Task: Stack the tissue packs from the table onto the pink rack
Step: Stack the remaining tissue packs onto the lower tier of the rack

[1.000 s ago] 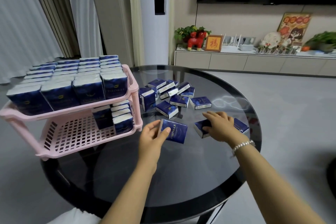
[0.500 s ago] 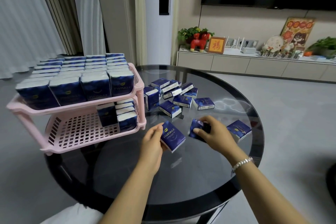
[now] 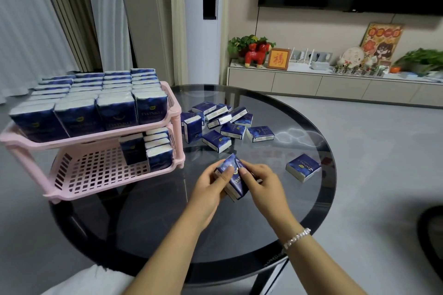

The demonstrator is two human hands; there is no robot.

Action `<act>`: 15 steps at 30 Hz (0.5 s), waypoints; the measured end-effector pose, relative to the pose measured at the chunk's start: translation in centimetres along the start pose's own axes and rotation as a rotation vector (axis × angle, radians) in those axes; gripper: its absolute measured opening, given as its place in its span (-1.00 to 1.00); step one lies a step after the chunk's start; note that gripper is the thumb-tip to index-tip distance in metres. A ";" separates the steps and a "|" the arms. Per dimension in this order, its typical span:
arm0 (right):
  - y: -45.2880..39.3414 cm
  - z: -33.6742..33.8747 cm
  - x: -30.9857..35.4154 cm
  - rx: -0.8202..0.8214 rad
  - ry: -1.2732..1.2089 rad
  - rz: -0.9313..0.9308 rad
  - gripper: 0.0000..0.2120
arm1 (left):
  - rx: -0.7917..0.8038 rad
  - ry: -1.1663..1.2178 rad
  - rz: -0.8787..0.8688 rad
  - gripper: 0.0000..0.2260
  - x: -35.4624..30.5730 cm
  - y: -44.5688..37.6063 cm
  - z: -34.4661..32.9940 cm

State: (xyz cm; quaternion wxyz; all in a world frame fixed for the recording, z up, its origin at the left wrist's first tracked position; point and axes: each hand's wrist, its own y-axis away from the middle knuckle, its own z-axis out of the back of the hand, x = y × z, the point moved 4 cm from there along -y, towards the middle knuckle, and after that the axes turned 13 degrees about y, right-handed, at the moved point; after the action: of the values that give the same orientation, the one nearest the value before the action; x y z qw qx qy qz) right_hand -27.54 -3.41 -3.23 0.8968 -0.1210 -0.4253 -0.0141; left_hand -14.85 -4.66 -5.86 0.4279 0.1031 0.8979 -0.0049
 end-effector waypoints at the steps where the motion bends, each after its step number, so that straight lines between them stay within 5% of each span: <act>1: -0.1 0.2 -0.2 0.003 0.042 0.012 -0.75 | -0.009 -0.021 -0.003 -0.63 0.2 -0.1 0.0; 7: -2.5 5.4 -4.1 -0.235 0.493 -0.116 -0.67 | -0.158 -0.007 -0.061 -0.79 0.2 -0.5 0.3; 12: -5.3 7.7 -8.2 -0.074 0.733 -0.327 -0.57 | -0.169 -0.023 -0.070 -0.77 0.1 -0.5 0.5; 15: -5.7 7.9 -9.0 -0.007 0.640 -0.376 -0.76 | -0.173 -0.031 -0.067 -0.73 0.3 -0.4 0.5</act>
State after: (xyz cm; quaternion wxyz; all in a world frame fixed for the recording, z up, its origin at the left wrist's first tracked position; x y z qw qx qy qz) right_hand -40.03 -7.85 -4.13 0.9658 -0.0332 -0.1382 -0.2169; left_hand -14.71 -5.04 -6.46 0.4487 0.0357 0.8911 0.0570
